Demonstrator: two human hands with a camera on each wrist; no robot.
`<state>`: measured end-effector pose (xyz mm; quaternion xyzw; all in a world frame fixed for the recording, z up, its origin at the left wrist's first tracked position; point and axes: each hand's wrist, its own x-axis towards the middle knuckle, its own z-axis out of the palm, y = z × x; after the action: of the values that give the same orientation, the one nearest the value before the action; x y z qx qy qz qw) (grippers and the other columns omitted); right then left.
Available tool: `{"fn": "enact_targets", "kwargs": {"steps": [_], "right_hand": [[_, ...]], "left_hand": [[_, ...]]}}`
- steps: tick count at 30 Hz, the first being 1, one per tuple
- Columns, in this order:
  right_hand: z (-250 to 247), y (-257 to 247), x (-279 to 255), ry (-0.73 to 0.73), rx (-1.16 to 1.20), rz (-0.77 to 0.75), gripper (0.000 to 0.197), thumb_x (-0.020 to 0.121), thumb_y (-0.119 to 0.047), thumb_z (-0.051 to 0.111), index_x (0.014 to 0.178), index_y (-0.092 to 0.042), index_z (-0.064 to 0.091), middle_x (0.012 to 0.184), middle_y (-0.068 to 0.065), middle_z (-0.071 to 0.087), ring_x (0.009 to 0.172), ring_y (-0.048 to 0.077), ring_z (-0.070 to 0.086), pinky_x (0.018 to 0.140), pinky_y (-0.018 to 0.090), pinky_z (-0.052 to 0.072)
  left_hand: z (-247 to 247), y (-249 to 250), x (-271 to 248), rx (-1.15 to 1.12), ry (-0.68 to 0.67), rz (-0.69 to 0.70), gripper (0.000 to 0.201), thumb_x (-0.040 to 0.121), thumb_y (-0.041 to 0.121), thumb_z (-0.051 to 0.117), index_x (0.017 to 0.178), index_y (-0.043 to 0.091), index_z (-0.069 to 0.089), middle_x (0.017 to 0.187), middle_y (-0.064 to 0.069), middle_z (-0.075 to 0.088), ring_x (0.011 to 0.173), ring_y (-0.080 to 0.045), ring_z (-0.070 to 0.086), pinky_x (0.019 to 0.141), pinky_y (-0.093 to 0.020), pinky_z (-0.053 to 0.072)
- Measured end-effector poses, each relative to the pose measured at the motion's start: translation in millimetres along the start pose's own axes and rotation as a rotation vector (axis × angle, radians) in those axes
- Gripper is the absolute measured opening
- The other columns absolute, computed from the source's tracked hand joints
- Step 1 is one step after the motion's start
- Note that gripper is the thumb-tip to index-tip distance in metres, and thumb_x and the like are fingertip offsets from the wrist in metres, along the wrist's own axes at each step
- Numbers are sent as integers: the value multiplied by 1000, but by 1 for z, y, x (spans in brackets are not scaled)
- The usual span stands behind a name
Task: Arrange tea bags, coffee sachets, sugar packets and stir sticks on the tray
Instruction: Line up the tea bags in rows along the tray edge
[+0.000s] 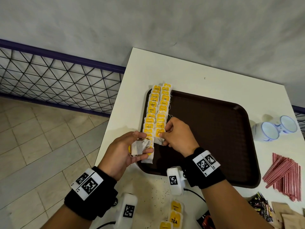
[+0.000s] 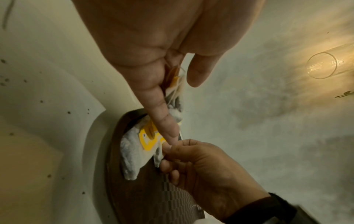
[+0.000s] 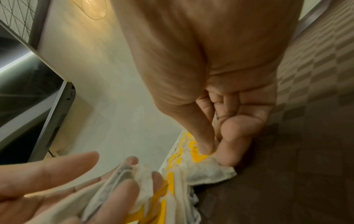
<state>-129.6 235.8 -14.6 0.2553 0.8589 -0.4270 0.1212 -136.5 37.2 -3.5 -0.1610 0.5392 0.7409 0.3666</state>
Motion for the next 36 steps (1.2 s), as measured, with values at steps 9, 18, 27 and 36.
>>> {"fn": "enact_targets", "kwargs": {"steps": [9, 18, 27, 36], "right_hand": [[-13, -32, -36, -277, 31, -503, 30, 80, -22, 82, 109, -24, 73, 102, -1, 56, 73, 3, 53, 74, 18, 50], [6, -33, -43, -288, -295, -614, 30, 79, -16, 75, 104, -22, 60, 104, -9, 53, 85, 5, 50, 79, 40, 52], [0, -17, -43, -107, -241, -598, 28, 77, -19, 80, 88, -21, 55, 94, -9, 50, 72, 9, 51, 66, 37, 50], [-9, -14, -47, -199, 50, -411, 26, 85, -26, 78, 104, -22, 61, 83, -3, 66, 68, 12, 61, 64, 26, 52]], "left_hand": [[4, 2, 4, -67, -59, -41, 44, 102, 42, 46, 121, 12, 71, 148, -15, 52, 104, -40, 72, 86, -46, 62], [11, 4, 3, -47, -139, -48, 55, 105, 50, 31, 124, 10, 64, 110, -18, 74, 100, -28, 71, 91, -45, 52], [2, 2, 9, 30, -30, 117, 29, 93, -5, 60, 117, 9, 65, 99, -13, 76, 84, -23, 74, 68, -30, 60], [3, -2, 9, 243, 31, 322, 47, 75, -13, 78, 113, 11, 67, 99, -9, 79, 89, -23, 76, 77, -32, 60]]}}
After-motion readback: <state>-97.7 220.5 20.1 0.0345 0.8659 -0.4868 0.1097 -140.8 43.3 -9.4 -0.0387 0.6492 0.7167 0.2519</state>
